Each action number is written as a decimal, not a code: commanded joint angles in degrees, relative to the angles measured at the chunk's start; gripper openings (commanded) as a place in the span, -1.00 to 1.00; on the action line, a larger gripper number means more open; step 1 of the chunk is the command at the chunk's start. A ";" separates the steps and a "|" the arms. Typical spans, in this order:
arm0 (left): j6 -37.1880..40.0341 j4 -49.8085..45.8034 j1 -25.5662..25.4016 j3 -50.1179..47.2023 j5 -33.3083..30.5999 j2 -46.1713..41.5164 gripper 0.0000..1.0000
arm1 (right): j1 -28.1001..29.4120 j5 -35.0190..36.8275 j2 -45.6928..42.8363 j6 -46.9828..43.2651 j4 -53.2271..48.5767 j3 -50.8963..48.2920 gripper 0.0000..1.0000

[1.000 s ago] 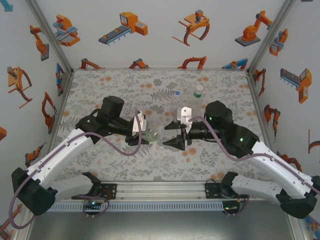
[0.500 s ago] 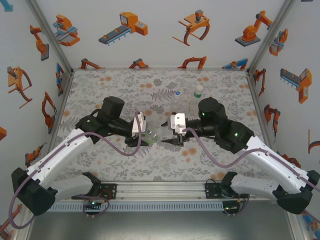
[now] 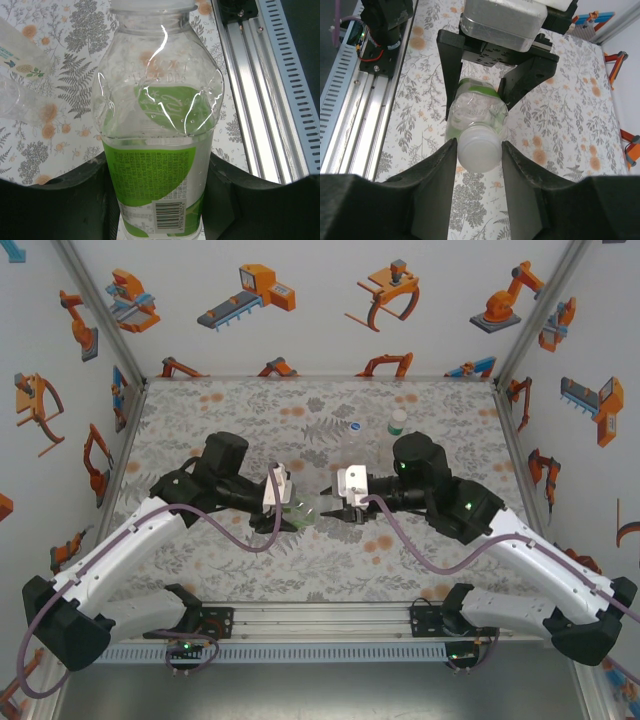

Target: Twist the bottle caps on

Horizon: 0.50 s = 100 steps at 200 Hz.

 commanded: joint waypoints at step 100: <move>0.77 0.87 -0.50 1.13 -3.20 -2.15 -1.00 | -0.05 8.86 -0.43 27.03 10.60 -2.21 -1.00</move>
